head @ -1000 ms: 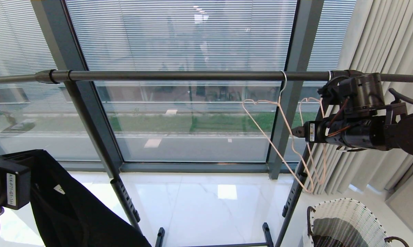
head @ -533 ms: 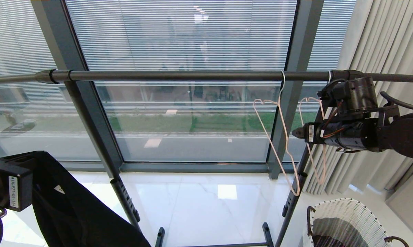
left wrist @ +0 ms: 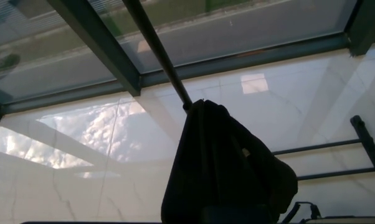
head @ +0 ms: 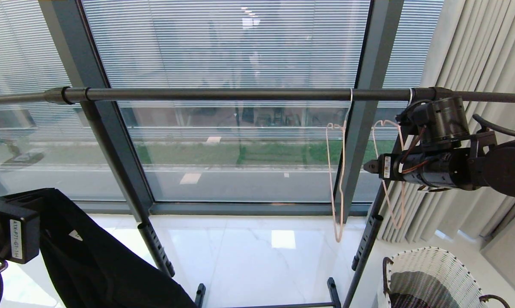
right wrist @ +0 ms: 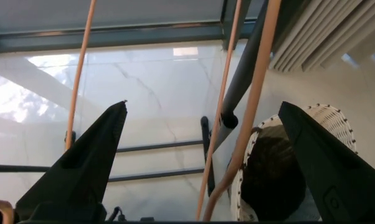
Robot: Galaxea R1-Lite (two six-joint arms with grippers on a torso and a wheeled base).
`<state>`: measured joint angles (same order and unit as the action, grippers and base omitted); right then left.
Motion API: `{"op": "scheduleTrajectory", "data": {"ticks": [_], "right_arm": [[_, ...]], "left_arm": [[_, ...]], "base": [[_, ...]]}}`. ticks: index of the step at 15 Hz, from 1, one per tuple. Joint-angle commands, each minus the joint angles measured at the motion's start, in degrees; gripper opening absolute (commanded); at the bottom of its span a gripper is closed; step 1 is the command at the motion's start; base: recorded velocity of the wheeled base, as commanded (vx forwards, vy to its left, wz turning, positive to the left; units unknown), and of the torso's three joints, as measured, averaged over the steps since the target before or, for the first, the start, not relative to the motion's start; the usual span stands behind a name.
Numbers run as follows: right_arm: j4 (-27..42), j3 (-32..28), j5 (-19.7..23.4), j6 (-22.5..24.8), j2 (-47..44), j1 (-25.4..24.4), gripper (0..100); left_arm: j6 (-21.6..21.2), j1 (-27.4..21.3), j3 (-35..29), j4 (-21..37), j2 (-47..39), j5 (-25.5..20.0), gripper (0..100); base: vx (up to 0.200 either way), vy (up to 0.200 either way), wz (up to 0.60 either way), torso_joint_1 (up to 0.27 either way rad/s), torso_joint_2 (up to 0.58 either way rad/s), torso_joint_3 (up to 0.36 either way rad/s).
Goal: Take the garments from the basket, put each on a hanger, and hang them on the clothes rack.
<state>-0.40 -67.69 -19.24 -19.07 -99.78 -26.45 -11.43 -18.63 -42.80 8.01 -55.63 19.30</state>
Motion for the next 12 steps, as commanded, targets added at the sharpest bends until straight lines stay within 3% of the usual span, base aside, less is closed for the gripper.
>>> {"op": "scheduleTrajectory", "data": {"ticks": [1, 10, 12], "right_arm": [[0.2, 0.0, 0.0, 0.1, 0.1, -0.4, 0], [1.1, -0.1, -0.3, 0.3, 0.4, -1.0, 0], [0.9, 0.0, -3.3, 0.4, 0.5, -1.1, 0]], "left_arm": [[0.0, 0.0, 0.0, 0.0, 0.1, 0.0, 0], [0.0, 0.3, 0.0, 0.0, 0.9, 0.0, 0], [0.0, 0.6, 0.0, 0.0, 1.1, 0.0, 0]], "base": [[0.0, 0.0, 0.0, 0.0, 0.0, 0.0], [0.0, 0.0, 0.0, 0.0, 0.0, 0.0], [0.0, 0.0, 0.0, 0.0, 0.0, 0.0]]}}
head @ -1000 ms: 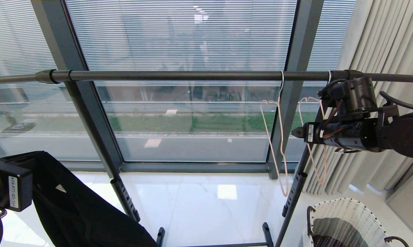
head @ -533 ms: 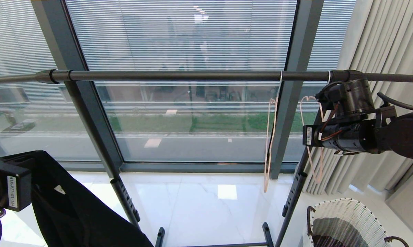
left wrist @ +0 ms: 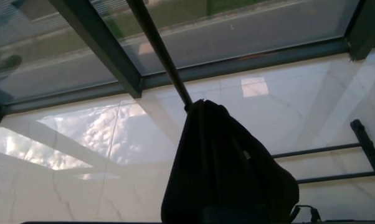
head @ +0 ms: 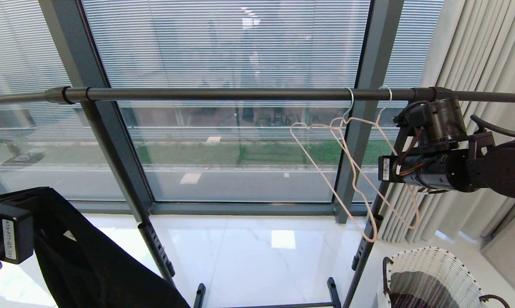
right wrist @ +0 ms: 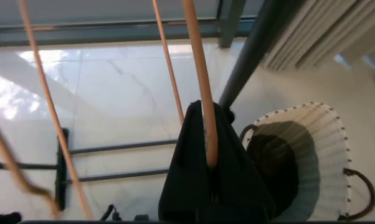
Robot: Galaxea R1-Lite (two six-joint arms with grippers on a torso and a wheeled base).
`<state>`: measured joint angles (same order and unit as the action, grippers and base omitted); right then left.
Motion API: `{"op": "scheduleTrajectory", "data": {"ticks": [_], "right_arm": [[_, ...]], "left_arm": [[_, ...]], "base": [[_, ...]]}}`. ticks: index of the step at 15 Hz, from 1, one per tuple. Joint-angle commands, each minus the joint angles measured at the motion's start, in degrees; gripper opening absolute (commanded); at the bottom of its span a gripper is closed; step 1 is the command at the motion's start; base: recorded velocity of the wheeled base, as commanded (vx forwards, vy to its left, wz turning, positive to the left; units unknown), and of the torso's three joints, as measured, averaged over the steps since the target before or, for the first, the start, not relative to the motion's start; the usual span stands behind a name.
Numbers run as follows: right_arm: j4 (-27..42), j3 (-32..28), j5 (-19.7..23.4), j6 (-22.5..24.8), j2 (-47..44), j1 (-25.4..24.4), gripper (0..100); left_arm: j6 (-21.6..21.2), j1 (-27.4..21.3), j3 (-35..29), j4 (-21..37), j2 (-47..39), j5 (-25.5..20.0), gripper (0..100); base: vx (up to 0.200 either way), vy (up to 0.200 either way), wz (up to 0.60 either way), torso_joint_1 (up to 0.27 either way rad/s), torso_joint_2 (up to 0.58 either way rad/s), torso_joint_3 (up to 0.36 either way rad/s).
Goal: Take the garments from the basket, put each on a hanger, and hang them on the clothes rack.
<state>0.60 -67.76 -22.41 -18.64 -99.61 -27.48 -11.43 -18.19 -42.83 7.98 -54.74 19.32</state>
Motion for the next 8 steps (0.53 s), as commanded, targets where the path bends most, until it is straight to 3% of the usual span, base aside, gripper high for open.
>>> {"op": "scheduleTrajectory", "data": {"ticks": [1, 6, 8], "right_arm": [[-0.2, 0.1, -1.2, 0.0, 0.3, 0.0, 0], [-3.1, 1.4, -2.4, 0.4, 4.2, -0.2, 0], [-3.7, 3.9, -2.5, 2.9, 7.3, -0.5, 0]], "left_arm": [[0.0, 0.3, 0.0, 0.0, 0.3, 0.0, 0], [0.0, 0.4, 0.0, 0.0, 1.2, 0.0, 0], [0.0, 0.3, -0.2, 0.0, 1.3, 0.0, 0]], "base": [[0.0, 0.0, 0.0, 0.0, 0.0, 0.0], [0.0, 0.0, 0.0, 0.0, 0.0, 0.0], [0.0, 0.0, 0.0, 0.0, 0.0, 0.0]]}}
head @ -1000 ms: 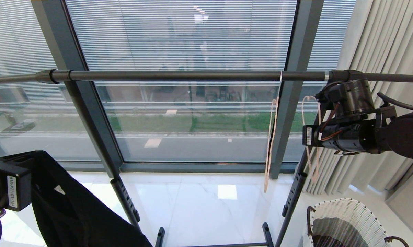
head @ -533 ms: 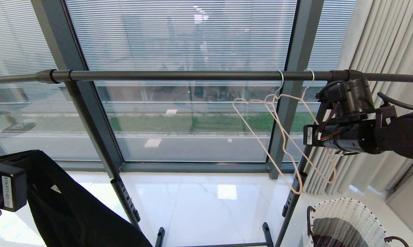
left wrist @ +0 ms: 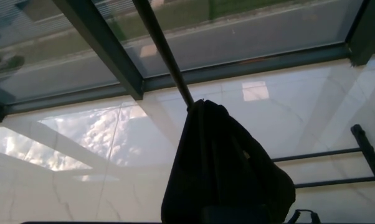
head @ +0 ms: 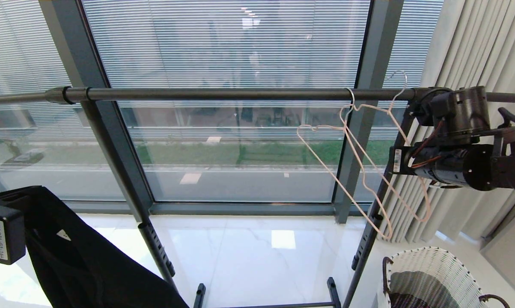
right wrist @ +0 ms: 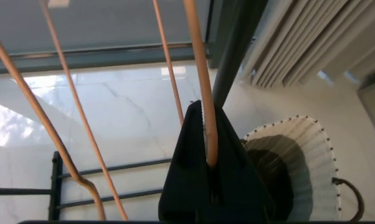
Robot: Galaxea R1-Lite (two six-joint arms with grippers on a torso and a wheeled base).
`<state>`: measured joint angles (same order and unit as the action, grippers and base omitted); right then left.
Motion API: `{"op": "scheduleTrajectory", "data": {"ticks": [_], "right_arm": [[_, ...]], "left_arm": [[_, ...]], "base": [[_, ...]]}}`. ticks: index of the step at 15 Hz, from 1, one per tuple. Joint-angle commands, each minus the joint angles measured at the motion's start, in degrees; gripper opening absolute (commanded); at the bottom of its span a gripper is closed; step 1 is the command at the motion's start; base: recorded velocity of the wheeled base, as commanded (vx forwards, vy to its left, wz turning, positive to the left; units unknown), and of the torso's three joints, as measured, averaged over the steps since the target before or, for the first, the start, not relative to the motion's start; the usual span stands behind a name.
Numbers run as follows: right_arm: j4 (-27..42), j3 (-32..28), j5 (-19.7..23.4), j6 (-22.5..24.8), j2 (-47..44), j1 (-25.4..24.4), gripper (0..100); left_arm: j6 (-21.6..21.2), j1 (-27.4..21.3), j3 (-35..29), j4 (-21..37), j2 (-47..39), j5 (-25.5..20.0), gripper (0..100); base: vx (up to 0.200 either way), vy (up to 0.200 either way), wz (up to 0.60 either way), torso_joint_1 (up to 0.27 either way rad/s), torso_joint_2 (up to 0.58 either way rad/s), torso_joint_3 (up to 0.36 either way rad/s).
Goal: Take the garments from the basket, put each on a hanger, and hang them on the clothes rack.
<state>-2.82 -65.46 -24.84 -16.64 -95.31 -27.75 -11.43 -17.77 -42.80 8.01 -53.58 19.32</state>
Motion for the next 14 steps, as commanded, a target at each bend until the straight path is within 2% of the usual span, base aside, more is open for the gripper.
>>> {"op": "scheduleTrajectory", "data": {"ticks": [1, 4, 11, 14], "right_arm": [[-1.6, 3.2, 0.1, 2.5, 4.7, -0.3, 0], [-4.7, 11.0, 0.5, 8.6, 10.2, -0.6, 0], [-5.1, 20.4, 0.8, 11.9, 20.2, -4.4, 0], [-4.9, 21.8, 0.8, 12.0, 22.6, -5.8, 0]], "left_arm": [[0.0, 0.0, -0.2, -0.1, 0.1, 0.0, 0], [0.0, 0.3, -0.1, -2.6, 0.0, 0.0, 0], [0.0, 0.9, 0.0, -2.6, 0.0, 0.0, 0], [0.0, 0.9, 0.1, -2.6, 0.0, 0.0, 0]], "base": [[0.0, 0.0, 0.0, 0.0, 0.0, 0.0], [0.0, 0.0, 0.0, 0.0, 0.0, 0.0], [-0.2, 0.0, 0.0, 0.0, 0.0, 0.005], [-0.2, 0.0, 0.0, 0.006, 0.0, 0.007]]}}
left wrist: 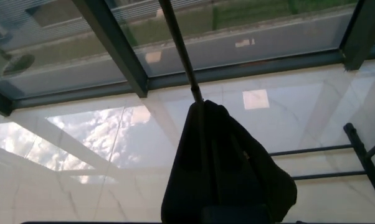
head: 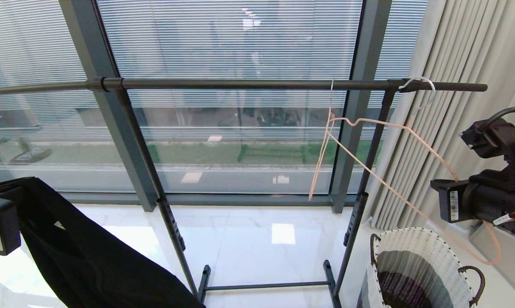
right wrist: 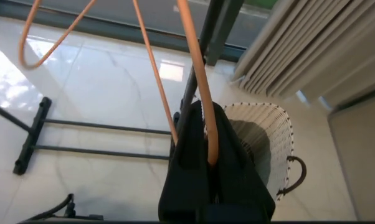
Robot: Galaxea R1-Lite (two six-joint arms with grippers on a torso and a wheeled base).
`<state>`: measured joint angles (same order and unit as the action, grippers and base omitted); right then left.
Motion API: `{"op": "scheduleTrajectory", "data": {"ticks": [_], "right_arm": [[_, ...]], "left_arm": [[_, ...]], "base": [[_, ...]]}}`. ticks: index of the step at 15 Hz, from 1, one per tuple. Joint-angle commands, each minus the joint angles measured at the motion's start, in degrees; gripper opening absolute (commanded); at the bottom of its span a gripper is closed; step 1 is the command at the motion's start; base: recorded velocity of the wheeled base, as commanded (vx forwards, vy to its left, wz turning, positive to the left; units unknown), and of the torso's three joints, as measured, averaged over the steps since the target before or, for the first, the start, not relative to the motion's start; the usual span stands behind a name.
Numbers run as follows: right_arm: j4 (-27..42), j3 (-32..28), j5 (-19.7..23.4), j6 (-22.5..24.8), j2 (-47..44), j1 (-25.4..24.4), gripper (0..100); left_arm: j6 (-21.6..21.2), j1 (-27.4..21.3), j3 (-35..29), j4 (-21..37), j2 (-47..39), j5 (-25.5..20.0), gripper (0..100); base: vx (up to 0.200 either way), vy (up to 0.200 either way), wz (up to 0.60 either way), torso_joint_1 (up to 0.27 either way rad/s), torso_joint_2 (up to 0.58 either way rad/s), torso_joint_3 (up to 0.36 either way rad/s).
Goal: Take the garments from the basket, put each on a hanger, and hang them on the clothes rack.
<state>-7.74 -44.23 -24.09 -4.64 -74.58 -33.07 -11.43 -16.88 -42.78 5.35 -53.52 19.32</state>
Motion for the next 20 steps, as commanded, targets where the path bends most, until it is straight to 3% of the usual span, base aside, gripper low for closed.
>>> {"op": "scheduleTrajectory", "data": {"ticks": [1, 5, 7, 10, 11, 13, 16, 20], "right_arm": [[0.0, 0.7, 0.0, 0.0, 2.2, -0.9, 0], [0.0, 1.3, 0.6, 0.0, 4.1, -3.7, 0], [-0.1, 1.6, 3.3, 0.0, 4.4, -6.0, 0], [-0.2, 1.7, 11.4, 0.0, 3.9, -8.5, 0], [-0.3, 2.7, 16.2, 0.0, 3.1, -8.9, 0], [-1.5, 4.8, 21.5, -0.1, 1.8, -12.4, 0], [-9.4, 7.1, 22.9, -0.2, -2.6, -20.1, 0], [-14.0, 6.8, 23.1, 0.0, -7.2, -24.9, 0]], "left_arm": [[0.0, 0.0, 0.1, 0.0, -0.1, 0.0, 0], [-1.0, 0.0, 1.1, 0.0, -0.1, 0.0, 0], [-2.3, -0.3, 2.1, -0.3, -0.1, -0.1, 0], [-2.2, -2.0, 1.2, -3.1, -2.7, -0.2, 0], [-1.8, -2.1, 1.1, -5.4, -5.2, -0.2, 0], [1.7, -2.2, 0.9, -9.0, -10.8, 0.0, 0], [2.6, -3.3, -1.2, -15.5, -18.3, 4.2, 0], [2.3, -5.5, -2.0, -19.9, -21.9, 4.5, 0]], "base": [[-0.2, 0.0, 0.0, -0.002, 0.0, 0.007], [-0.1, 0.0, 0.0, 0.002, 0.0, 0.002], [0.0, 0.0, 0.0, 0.0, 0.0, 0.0], [0.0, 0.0, 0.0, 0.0, 0.0, 0.0], [0.0, 0.0, 0.0, 0.0, 0.0, 0.0], [0.0, 0.0, 0.0, 0.0, 0.0, 0.0], [0.0, 0.0, 0.0, 0.0, 0.0, 0.0], [0.0, 0.0, 0.0, 0.0, 0.0, 0.0]]}}
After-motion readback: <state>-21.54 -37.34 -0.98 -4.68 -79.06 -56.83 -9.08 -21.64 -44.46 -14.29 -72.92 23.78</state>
